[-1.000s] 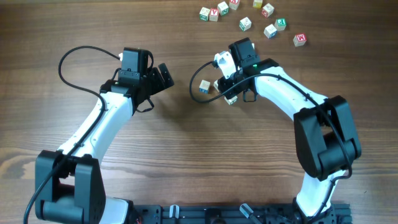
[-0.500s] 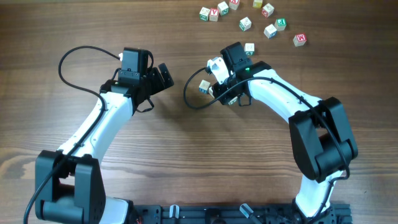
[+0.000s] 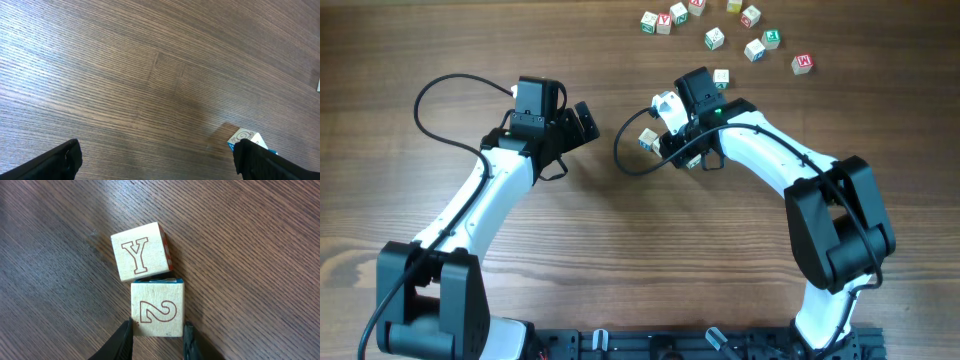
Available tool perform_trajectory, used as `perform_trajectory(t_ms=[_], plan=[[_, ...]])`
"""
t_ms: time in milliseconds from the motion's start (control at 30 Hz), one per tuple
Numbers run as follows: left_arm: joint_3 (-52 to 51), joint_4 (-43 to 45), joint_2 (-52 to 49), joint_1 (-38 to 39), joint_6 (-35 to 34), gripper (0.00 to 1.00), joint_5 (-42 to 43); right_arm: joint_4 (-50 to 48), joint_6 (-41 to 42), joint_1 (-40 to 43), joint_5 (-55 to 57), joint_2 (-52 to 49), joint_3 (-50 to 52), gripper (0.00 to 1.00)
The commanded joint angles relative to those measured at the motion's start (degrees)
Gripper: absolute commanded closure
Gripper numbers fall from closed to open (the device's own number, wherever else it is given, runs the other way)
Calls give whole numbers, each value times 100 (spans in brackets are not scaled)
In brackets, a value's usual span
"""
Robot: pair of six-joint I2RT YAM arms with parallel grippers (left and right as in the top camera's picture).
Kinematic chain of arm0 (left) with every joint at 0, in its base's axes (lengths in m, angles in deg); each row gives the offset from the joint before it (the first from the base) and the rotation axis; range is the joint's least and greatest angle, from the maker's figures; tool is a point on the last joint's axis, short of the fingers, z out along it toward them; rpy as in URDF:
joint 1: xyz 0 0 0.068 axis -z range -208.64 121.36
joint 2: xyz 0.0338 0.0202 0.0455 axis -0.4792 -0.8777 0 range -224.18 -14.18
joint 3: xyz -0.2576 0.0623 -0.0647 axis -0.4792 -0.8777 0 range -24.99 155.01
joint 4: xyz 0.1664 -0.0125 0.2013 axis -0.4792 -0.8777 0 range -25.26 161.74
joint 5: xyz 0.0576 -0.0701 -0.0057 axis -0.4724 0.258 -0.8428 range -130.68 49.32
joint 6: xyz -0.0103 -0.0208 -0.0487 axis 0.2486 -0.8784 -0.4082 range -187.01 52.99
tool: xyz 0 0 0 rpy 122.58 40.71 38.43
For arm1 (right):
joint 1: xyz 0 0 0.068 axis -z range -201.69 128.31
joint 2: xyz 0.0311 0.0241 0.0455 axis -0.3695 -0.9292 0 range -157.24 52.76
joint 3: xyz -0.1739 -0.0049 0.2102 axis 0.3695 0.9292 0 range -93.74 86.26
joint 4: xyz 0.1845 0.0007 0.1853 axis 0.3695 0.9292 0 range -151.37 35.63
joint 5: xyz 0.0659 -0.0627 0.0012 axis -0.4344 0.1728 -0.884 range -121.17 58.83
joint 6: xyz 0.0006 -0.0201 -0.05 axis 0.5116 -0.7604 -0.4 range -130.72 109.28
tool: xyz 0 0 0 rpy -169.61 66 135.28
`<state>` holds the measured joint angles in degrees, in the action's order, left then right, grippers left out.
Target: Form a circle
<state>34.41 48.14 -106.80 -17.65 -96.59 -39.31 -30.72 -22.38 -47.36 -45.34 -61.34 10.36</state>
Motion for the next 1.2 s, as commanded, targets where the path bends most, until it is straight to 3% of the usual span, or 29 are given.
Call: perform_trajectory(t_ms=[0, 133, 1167], plan=[[-15, 13, 111, 0, 87, 0, 4, -4, -15, 2, 46, -85, -13, 73], [-15, 13, 111, 0, 87, 0, 7, 70, -17, 2, 713, -85, -13, 74], [-15, 13, 111, 0, 87, 0, 4, -74, 708, 2, 643, -87, -13, 73]])
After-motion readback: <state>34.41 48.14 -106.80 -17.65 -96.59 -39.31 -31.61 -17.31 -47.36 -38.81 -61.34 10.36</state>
